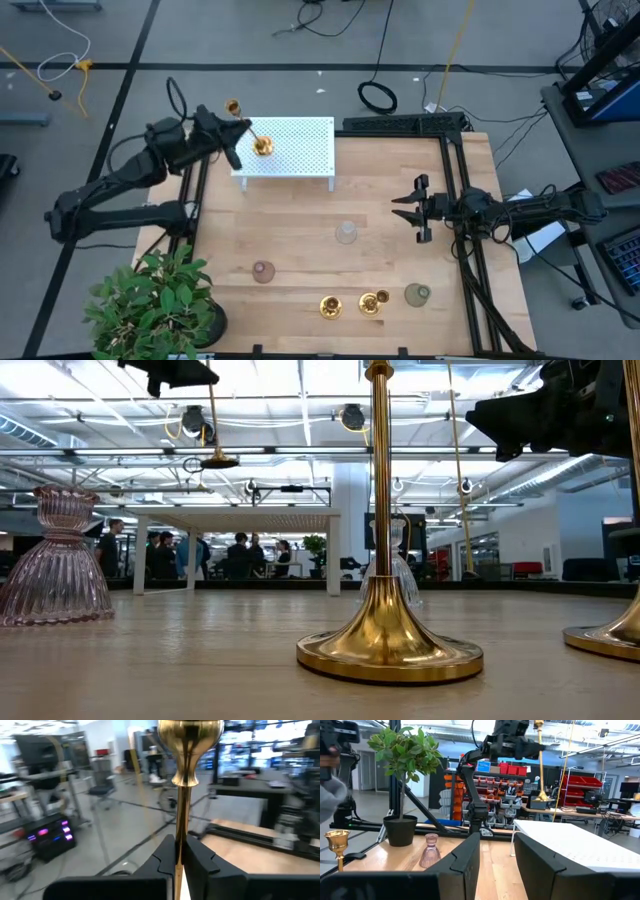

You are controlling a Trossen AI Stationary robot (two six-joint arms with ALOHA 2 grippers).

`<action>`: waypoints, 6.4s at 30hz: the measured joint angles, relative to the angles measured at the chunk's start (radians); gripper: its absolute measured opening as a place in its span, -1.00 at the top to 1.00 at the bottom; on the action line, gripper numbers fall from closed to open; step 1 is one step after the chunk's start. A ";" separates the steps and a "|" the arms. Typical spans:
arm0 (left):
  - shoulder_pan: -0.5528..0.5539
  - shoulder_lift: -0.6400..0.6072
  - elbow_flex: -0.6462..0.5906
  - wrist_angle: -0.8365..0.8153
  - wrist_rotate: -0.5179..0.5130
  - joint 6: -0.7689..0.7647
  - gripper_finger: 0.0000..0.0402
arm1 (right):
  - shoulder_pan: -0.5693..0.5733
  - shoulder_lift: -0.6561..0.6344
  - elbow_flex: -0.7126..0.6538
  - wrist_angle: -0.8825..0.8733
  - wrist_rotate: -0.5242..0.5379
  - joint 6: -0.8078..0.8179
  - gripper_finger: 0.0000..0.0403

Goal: Pick & Place candle stick holders
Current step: Put the top yellow candle stand on the shelf, then put the right yellow candle stand on the shelf

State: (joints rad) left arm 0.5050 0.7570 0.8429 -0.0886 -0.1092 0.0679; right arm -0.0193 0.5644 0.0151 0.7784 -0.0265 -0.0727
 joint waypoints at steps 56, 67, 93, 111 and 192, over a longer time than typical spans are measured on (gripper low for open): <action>0.490 0.257 0.000 0.036 0.142 -0.073 0.88 | 0.000 0.000 0.000 0.003 0.000 0.000 0.43; 0.490 0.257 0.000 0.004 0.111 -0.073 0.80 | 0.000 0.002 0.000 0.002 0.000 0.001 0.43; 0.460 0.070 0.000 -0.082 0.106 -0.073 0.13 | 0.002 0.002 0.000 0.012 -0.030 0.008 -0.01; 0.279 -0.157 0.000 -0.139 0.559 -0.032 0.13 | 0.002 0.002 0.000 0.043 -0.029 0.008 -0.15; -0.384 0.015 0.000 -0.199 0.309 0.058 0.13 | 0.359 0.918 0.485 0.286 -0.574 -0.068 0.90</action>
State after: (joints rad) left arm 0.1211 0.7723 0.8425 -0.2878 0.1993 0.1261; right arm 0.3400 1.4827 0.4999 1.0639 -0.6004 -0.1403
